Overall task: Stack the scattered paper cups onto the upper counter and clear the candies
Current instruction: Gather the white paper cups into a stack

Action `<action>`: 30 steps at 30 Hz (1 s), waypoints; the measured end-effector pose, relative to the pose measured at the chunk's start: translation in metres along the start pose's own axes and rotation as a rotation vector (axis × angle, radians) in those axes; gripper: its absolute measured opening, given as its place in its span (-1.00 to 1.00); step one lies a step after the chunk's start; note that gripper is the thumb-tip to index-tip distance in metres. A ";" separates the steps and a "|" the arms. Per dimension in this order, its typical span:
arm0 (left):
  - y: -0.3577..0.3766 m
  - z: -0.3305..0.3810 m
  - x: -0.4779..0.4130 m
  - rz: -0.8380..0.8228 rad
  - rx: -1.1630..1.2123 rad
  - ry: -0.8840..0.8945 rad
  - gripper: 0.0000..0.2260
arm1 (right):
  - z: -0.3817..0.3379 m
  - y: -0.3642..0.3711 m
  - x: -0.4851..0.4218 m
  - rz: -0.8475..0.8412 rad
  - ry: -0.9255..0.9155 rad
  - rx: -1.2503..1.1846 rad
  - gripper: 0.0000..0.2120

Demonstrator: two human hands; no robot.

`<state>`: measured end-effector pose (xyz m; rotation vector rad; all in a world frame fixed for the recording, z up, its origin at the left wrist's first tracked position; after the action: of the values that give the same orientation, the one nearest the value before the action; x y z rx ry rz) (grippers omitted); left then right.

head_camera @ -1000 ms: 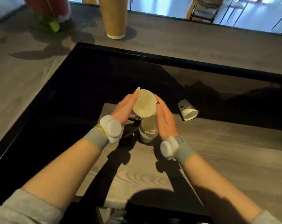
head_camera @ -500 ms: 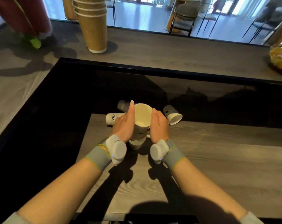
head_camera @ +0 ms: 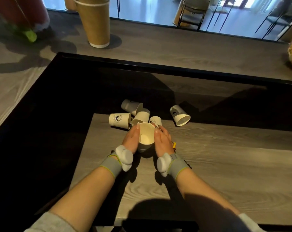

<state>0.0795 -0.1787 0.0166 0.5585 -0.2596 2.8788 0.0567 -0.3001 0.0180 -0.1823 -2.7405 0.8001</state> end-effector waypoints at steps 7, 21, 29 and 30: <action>-0.007 -0.006 -0.012 -0.095 0.093 -0.038 -0.46 | 0.003 0.006 -0.012 0.001 0.090 -0.295 -0.72; -0.074 -0.002 -0.078 0.435 -0.357 -0.010 -0.64 | 0.027 -0.025 -0.103 -0.156 -0.208 0.506 -0.35; -0.070 -0.018 -0.114 0.246 -0.617 -0.070 -0.46 | 0.032 -0.013 -0.116 -0.387 -0.207 0.635 -0.16; -0.068 -0.018 -0.115 0.244 -0.626 -0.074 -0.47 | 0.034 -0.011 -0.116 -0.384 -0.202 0.625 -0.20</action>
<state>0.1931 -0.1271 -0.0354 0.5317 -1.2556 2.7601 0.1568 -0.3492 -0.0302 0.5565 -2.4186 1.5496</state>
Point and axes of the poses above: each hand's wrist, its own x-axis away from the middle knuckle, its own y-axis out of the palm, z = x × y, the point moved 2 cm from there along -x, towards the middle knuckle, and after that the axes turned 1 degree about z, right-handed, at the moved point
